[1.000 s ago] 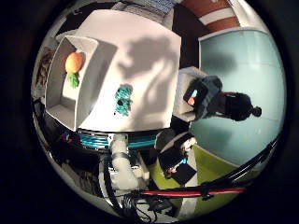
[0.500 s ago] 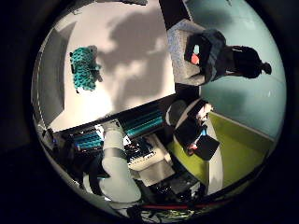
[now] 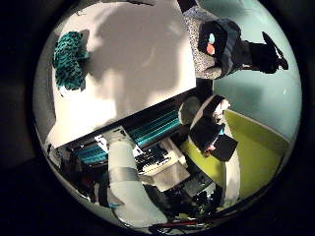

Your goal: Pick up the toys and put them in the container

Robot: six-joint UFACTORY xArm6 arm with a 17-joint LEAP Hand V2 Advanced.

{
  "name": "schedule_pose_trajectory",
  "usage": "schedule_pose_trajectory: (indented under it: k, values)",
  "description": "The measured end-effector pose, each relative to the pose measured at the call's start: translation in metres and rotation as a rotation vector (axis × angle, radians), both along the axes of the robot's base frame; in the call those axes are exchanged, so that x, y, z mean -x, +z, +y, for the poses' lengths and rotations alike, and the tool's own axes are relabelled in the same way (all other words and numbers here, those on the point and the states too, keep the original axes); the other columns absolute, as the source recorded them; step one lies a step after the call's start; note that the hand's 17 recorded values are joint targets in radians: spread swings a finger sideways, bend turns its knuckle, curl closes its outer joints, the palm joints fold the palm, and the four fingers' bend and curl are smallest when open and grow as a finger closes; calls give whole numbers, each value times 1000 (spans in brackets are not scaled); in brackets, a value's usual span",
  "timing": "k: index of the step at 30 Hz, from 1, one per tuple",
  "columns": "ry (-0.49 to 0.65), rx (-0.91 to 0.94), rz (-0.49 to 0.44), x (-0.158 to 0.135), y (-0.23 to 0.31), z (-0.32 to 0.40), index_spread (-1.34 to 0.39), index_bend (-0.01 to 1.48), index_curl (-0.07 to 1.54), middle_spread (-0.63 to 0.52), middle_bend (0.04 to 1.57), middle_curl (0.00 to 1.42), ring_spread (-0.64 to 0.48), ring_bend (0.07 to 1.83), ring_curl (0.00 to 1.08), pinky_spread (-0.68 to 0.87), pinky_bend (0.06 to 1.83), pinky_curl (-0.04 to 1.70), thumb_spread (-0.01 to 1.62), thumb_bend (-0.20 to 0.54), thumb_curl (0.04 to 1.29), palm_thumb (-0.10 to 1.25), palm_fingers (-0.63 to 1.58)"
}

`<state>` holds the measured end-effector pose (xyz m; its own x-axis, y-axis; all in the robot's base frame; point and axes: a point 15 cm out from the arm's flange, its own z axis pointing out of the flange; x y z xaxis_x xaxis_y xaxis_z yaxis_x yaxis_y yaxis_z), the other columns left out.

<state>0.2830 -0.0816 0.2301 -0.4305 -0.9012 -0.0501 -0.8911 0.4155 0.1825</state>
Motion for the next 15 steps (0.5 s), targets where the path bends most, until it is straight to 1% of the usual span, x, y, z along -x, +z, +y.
schedule_pose_trajectory:
  k: [6,15]
  values:
    - [-53,23,-51,-12,-30,-4,-70,173,328,222,188,298,275,397,213,561,647,260,1102,-23,288,394,203]
    - [-70,-6,57,-4,-73,-2,-60,172,328,236,192,303,278,402,218,556,642,247,1105,-23,284,388,196]
